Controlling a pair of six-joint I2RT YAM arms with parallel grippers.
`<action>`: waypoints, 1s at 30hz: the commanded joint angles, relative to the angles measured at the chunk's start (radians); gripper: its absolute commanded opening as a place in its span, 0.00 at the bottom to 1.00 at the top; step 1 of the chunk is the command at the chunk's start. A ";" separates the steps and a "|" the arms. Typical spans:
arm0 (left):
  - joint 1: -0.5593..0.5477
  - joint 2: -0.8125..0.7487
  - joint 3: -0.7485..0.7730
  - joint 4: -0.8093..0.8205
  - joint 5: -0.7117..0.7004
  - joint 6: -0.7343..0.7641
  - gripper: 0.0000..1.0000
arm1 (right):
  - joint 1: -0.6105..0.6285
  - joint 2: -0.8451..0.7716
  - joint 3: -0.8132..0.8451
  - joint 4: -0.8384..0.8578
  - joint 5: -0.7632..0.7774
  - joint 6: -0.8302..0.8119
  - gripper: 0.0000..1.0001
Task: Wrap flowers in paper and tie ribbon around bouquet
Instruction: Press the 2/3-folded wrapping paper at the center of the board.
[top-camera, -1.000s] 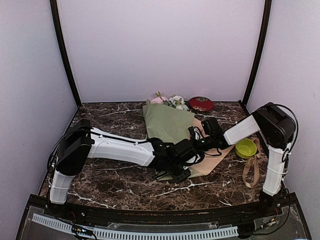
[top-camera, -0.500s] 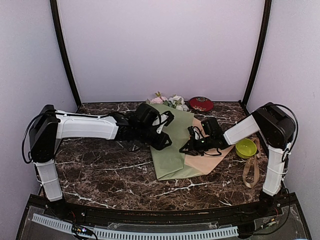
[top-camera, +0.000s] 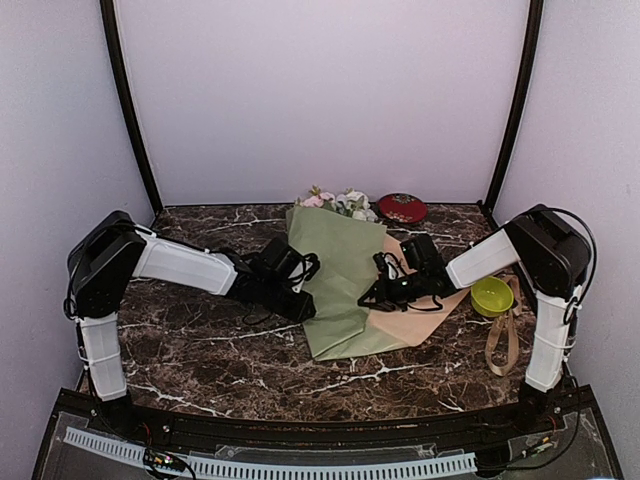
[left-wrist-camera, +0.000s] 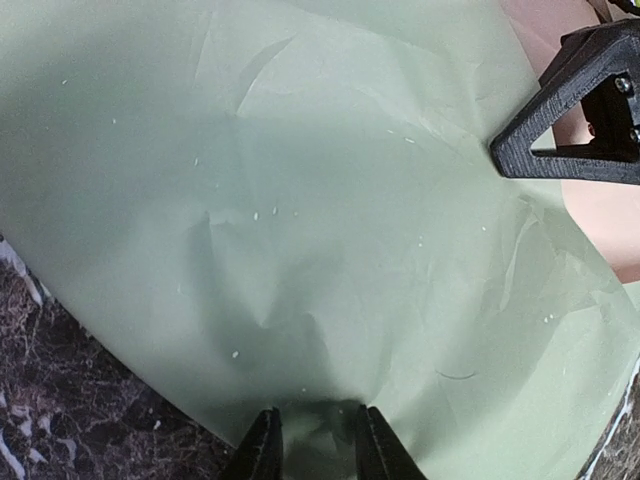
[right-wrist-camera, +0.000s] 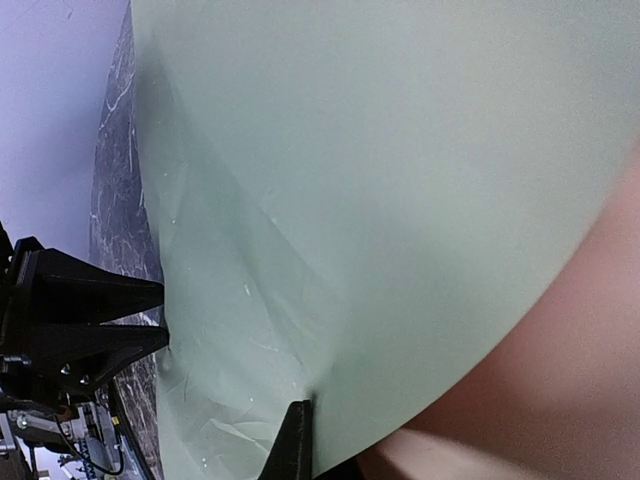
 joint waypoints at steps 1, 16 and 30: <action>0.009 -0.049 -0.095 -0.009 0.018 -0.019 0.25 | 0.006 0.004 -0.003 -0.125 0.049 -0.033 0.00; 0.186 -0.120 0.069 -0.002 0.231 0.118 0.25 | 0.017 -0.004 0.060 -0.231 0.087 -0.039 0.00; 0.359 0.209 0.335 0.047 0.244 0.024 0.14 | 0.029 -0.001 0.100 -0.309 0.135 -0.049 0.00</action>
